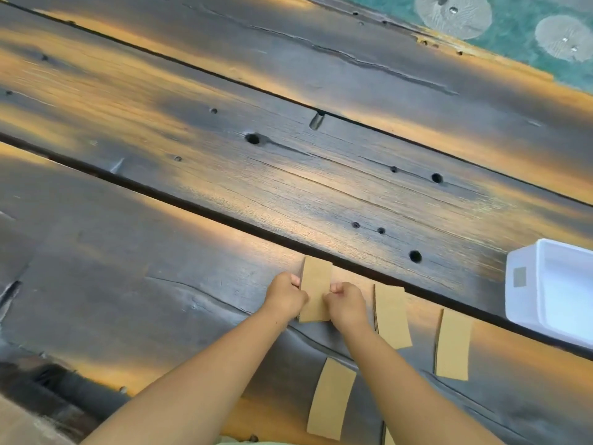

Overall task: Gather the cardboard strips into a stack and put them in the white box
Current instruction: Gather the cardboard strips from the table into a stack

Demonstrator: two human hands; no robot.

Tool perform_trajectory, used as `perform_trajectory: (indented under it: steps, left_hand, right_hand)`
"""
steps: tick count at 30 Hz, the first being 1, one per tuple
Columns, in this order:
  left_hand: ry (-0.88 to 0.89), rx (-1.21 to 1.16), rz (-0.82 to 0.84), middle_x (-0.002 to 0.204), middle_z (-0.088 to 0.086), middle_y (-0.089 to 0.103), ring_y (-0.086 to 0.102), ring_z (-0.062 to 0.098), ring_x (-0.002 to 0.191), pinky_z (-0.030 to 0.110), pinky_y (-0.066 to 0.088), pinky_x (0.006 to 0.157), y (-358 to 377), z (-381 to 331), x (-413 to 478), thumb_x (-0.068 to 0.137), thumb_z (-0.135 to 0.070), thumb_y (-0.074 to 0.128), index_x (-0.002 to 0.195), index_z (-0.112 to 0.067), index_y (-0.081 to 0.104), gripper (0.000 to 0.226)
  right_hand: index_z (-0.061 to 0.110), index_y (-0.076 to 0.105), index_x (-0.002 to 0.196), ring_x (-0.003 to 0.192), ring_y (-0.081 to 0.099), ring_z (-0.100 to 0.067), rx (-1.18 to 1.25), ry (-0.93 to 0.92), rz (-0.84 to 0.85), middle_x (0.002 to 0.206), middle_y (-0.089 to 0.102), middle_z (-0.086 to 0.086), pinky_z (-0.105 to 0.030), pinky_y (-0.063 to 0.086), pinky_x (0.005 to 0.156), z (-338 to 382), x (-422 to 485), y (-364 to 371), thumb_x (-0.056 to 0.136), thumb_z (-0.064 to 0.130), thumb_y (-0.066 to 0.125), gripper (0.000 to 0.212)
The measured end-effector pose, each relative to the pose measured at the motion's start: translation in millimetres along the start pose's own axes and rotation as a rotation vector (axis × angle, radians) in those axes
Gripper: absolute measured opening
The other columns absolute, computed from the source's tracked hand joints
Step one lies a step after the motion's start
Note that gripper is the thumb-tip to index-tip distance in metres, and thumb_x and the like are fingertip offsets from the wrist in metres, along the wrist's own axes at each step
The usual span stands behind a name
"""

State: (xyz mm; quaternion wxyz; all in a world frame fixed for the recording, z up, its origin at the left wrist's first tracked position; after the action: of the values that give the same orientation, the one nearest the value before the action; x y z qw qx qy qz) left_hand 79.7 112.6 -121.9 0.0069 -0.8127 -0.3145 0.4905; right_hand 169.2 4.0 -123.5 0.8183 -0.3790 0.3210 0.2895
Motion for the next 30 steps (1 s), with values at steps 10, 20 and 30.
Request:
perform_trajectory:
  steps: [10, 20, 30]
  left_hand:
    - [-0.010, -0.302, 0.377, 0.101, 0.013, 0.069, 0.068, 0.027, 0.094, 0.044, 0.060, 0.085, -8.3, -5.6, -40.6, 0.087, 0.006, 0.052, 0.118, -0.007, 0.060, 0.034]
    - [0.000, -0.508, 0.506, 0.125, 0.028, 0.067, 0.065, 0.039, 0.113, 0.054, 0.050, 0.100, 25.5, -14.4, -102.7, 0.075, -0.009, 0.075, 0.132, -0.003, 0.053, 0.062]
    - [0.021, -0.470, 0.506, 0.102, 0.016, 0.079, 0.075, 0.025, 0.084, 0.037, 0.060, 0.070, 78.3, -10.1, -119.6, 0.093, -0.004, 0.059, 0.109, -0.011, 0.076, 0.025]
  right_hand:
    - [0.015, 0.052, 0.080, 0.070, 0.054, -0.021, 0.153, -0.199, 0.200, 0.073, 0.055, -0.007, -0.035, 0.047, 0.069, 5.8, -28.0, -30.7, 0.092, 0.002, 0.060, 0.019]
    - [0.001, 0.056, 0.096, 0.069, 0.059, -0.019, 0.284, -0.280, 0.358, 0.084, 0.059, -0.018, -0.029, 0.053, 0.064, -3.9, -92.5, -81.1, 0.096, 0.000, 0.057, 0.002]
    - [0.009, 0.060, 0.075, 0.081, 0.067, -0.010, 0.313, -0.246, 0.192, 0.104, 0.068, 0.008, -0.026, 0.055, 0.063, -52.2, -93.6, -108.3, 0.091, 0.004, 0.066, 0.017]
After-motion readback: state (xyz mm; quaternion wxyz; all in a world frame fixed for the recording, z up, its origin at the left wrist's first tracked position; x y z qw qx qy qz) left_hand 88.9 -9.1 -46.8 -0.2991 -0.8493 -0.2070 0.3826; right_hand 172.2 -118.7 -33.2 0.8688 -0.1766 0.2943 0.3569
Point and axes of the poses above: each hand's wrist, its own x-axis towards the middle knuckle, its own y-axis out of the palm, z = x × y, the point moved 4 cm from there along x, towards the middle knuckle
